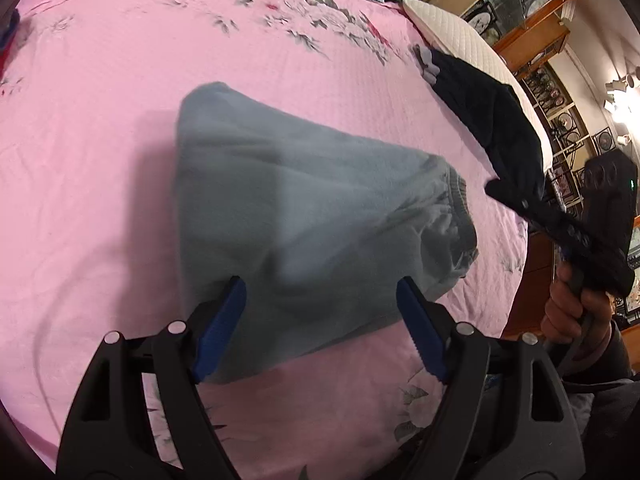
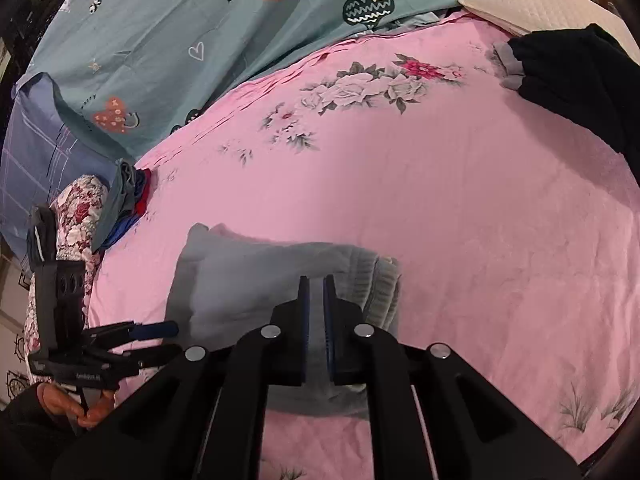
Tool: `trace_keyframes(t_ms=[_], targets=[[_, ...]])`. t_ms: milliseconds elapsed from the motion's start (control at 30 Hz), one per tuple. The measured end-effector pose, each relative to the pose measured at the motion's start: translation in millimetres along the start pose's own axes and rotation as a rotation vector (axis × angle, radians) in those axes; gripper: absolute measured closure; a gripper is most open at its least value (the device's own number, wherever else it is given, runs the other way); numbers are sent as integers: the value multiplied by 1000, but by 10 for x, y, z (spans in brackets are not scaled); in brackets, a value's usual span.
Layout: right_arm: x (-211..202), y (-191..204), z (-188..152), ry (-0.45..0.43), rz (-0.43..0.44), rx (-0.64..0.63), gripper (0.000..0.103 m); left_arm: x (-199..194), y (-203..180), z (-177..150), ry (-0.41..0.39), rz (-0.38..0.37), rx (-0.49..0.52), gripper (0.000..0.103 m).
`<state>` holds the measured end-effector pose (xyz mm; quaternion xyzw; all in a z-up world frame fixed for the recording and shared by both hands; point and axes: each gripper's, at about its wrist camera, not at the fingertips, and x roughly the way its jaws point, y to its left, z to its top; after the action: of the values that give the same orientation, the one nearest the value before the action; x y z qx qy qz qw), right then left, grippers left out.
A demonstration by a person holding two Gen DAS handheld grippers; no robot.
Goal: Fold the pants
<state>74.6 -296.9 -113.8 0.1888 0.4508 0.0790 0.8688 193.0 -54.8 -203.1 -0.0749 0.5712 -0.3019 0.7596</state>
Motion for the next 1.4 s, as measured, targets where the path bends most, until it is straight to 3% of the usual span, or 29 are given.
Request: trace_keyframes(t_ms=[133,300,600,633,667,733,900,1033,1133,1233,1300,1400], targets=[[-67,-102,-192,72,-21,29,79,-24,101,-34,0,-2,-23,24],[15,-91,-318,137,-60,-25,79,15,126,-69,9,-12,-42,24],[258,21,-338,163,-114,-110,79,75,125,-50,31,-9,-40,23],[270,32,-346,165,-125,-129,81,81,120,-49,32,-8,-38,23],[278,52,-354,169,-146,-154,93,86,120,-48,34,-9,-38,23],[221,70,-351,172,-148,-179,99,89,128,-52,35,-10,-40,23],[-99,-48,-342,142,-75,-112,100,71,141,-82,41,-14,-31,23],[104,-275,-504,202,-111,-58,100,63,137,-116,52,-17,-19,23],[123,-311,-485,203,-102,-25,96,-46,136,-159,57,-3,-4,23],[-92,-283,-388,161,-112,8,80,-196,203,-208,33,10,-21,23],[-247,-198,-309,105,-112,-16,79,-303,259,-219,2,12,-46,23],[-271,37,-94,65,-25,-62,79,-381,235,-187,-49,-12,-55,23]])
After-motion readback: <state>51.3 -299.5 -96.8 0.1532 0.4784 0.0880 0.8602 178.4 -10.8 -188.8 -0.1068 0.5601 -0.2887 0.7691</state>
